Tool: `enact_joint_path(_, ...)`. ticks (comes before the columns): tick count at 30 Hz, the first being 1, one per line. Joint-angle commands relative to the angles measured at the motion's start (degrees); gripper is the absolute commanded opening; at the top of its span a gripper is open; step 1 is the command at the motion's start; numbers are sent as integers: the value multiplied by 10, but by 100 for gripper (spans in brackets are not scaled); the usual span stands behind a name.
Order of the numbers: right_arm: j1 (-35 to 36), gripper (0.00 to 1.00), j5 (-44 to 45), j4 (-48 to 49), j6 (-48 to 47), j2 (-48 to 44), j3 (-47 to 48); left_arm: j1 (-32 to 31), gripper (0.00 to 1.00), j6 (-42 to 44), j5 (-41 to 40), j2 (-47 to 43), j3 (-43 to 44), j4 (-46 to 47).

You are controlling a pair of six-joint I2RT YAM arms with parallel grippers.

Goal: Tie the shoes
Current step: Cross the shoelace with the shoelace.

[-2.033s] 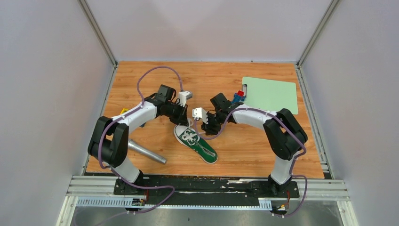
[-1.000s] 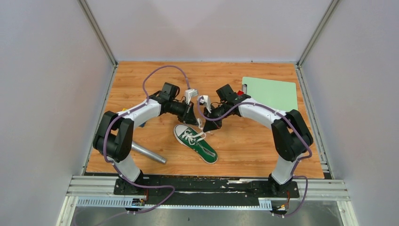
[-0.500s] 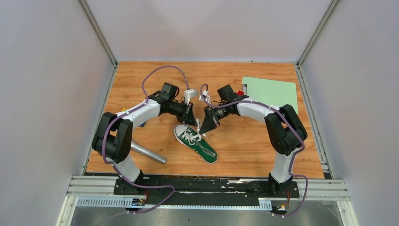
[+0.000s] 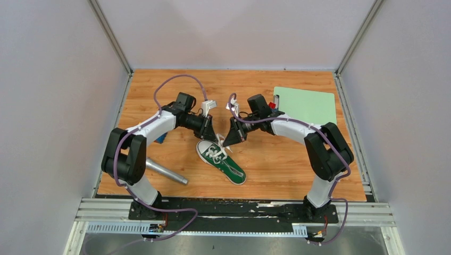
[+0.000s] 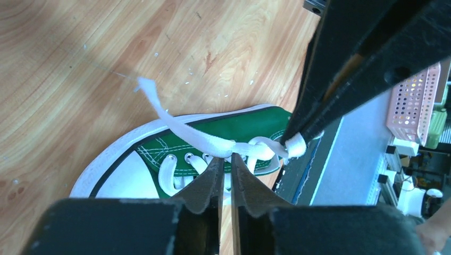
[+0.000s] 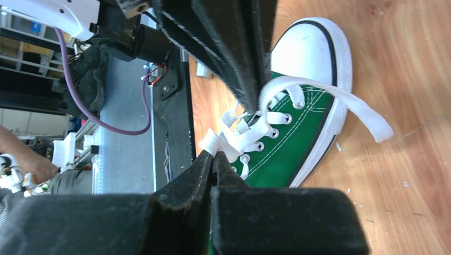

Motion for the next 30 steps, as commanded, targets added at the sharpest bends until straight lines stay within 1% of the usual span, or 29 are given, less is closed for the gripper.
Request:
enact_joint_path(1,3,0,48,25,8,-39,-5,5,24,39,56,-40,-6,-10)
enact_joint_path(2,3,0,56,22,9,-42,-4,5,26,44,72,-42,-9,-12)
enact_joint_path(3,3,0,65,21,10,-45,-4,5,32,48,76,-47,-11,-11)
enact_joint_path(4,4,0,76,18,7,-47,-2,5,35,49,78,-50,-14,-11)
enact_joint_path(5,6,0,96,10,0,-48,2,5,40,53,75,-57,-16,-13)
enact_joint_path(7,8,0,126,-6,-14,-49,10,5,46,68,59,-70,-16,-24)
enact_joint_path(9,8,0,151,-9,-18,-51,12,5,50,89,39,-82,-17,-37)
enact_joint_path(13,8,0,156,-7,-15,-42,23,5,53,119,22,-104,-21,-56)
enact_joint_path(20,8,0,153,12,-20,-19,54,5,52,161,8,-121,-12,-82)
enact_joint_path(24,8,0,148,22,-23,-19,63,7,52,186,-17,-117,18,-111)
enact_joint_path(27,8,0,144,23,-25,-18,60,9,56,182,-26,-110,14,-93)
enact_joint_path(30,8,0,140,24,-26,-18,54,9,62,175,-11,-93,-8,-37)
